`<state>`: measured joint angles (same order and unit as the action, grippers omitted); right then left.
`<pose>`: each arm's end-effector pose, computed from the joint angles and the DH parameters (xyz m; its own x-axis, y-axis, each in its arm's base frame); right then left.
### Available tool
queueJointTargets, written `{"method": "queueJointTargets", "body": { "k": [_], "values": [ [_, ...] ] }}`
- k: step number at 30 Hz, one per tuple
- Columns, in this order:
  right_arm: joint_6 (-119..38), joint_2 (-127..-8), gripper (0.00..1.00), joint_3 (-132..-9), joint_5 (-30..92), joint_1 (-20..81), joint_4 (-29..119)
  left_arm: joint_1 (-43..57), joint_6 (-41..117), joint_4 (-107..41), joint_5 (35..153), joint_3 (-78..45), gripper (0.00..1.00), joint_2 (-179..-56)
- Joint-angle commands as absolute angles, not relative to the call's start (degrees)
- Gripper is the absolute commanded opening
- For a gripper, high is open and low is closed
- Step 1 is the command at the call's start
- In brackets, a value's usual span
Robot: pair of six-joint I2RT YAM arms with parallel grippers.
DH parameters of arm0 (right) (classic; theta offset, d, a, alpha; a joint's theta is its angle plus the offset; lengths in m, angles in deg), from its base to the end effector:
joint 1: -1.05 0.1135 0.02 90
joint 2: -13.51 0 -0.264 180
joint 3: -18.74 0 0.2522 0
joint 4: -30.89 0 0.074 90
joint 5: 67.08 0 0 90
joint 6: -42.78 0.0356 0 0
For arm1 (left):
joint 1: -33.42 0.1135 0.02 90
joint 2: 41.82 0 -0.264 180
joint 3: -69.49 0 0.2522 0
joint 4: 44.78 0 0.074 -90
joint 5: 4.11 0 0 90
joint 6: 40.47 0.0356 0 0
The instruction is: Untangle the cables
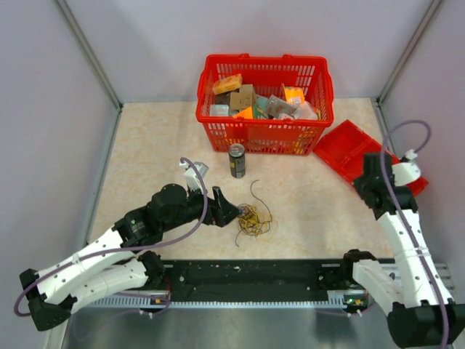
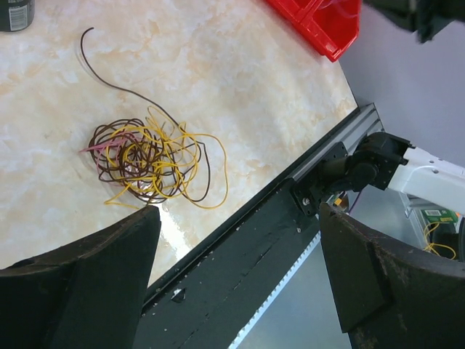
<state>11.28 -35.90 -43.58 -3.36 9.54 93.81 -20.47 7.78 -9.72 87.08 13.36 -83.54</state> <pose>0.1627 0.0083 0.2892 -0.2688 0.7329 -0.6250 0.7240 0.5818 0.3707 0.0995 -0.1376 0.3133 -0.7005 -0.1693 -0.6932 0.4728 0.6176 -0.6286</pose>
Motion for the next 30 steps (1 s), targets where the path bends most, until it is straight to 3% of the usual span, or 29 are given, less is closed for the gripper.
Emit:
{"method": "queueJointTargets", "body": {
  "k": [1, 8, 15, 19, 27, 29, 30],
  "values": [
    [5.44, -38.07, 0.0, -52.31, -7.75, -3.49, 94.92, -20.37, 8.84, -10.19, 86.42, 10.38, 0.93, -82.52],
    [1.04, -48.44, 0.0, -61.37, -6.01, -15.46, 90.54, -20.37, 9.11, -8.52, 86.69, 8.71, 0.93, -82.78],
    [-4.84, -58.81, 0.0, -55.76, 8.58, -25.13, 74.46, -20.37, 8.84, -8.25, 87.38, 8.19, 0.95, -83.39],
    [-4.42, -67.07, 0.0, -55.58, 11.23, -28.3, 73.65, -20.37, 9.02, -7.73, 88.18, 6.51, 0.95, -85.24],
    [-3.53, -69.38, 0.22, -54.08, 6.16, -28.48, 77.43, -20.37, 8.4, -9.13, 88.88, 7.04, 0.95, -86.3],
    [-4.41, -67.89, 0.19, -53.73, 3.25, -28.48, 77.43, -20.37, 8.14, -9.31, 88.71, 7.65, 0.95, -86.03],
    [-4.68, -67.53, 0.12, -53.56, 2.19, -28.48, 77.52, -20.37, 8.14, -9.4, 88.79, 8.0, 0.95, -85.77]
  ]
}}
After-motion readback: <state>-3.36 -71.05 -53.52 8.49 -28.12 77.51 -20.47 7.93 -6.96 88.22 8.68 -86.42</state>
